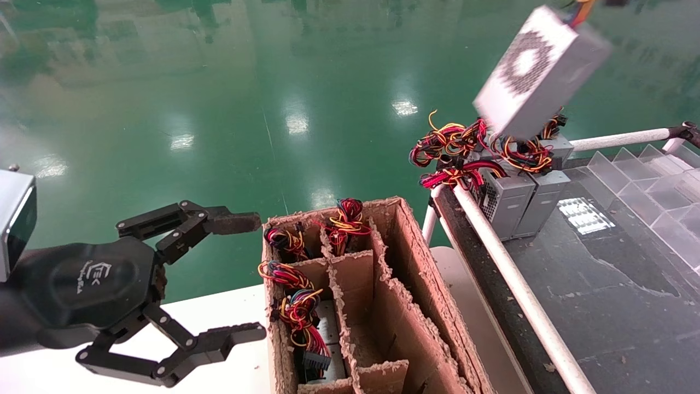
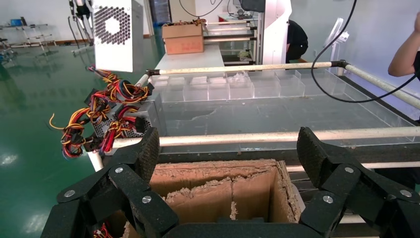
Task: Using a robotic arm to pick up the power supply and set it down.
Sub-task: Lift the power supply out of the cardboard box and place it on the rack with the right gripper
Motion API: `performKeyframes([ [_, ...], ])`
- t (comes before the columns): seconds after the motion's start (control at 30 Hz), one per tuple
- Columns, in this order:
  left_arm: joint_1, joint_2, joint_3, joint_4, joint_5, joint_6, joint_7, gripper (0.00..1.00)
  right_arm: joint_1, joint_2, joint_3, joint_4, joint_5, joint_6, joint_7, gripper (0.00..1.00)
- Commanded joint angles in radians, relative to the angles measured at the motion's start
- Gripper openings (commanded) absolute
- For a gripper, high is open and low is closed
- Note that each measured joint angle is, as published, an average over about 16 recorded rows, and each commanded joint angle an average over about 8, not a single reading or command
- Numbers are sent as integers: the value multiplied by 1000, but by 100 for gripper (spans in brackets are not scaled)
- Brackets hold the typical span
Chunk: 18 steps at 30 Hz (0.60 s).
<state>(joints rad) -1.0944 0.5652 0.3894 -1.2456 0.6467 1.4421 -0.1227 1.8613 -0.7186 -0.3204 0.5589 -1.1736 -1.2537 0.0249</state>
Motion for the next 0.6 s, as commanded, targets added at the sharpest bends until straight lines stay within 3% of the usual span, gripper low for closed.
performKeyframes([
  [0.03,0,0,0,0,0,0,0,100,34,11,2,-56,-19,11,-46,0],
  [0.3,0,0,0,0,0,0,0,100,108,52,-26,-273,-105,82,-183,0],
  [0.6,0,0,0,0,0,0,0,100,100,47,-68,-442,-182,172,-284,0],
])
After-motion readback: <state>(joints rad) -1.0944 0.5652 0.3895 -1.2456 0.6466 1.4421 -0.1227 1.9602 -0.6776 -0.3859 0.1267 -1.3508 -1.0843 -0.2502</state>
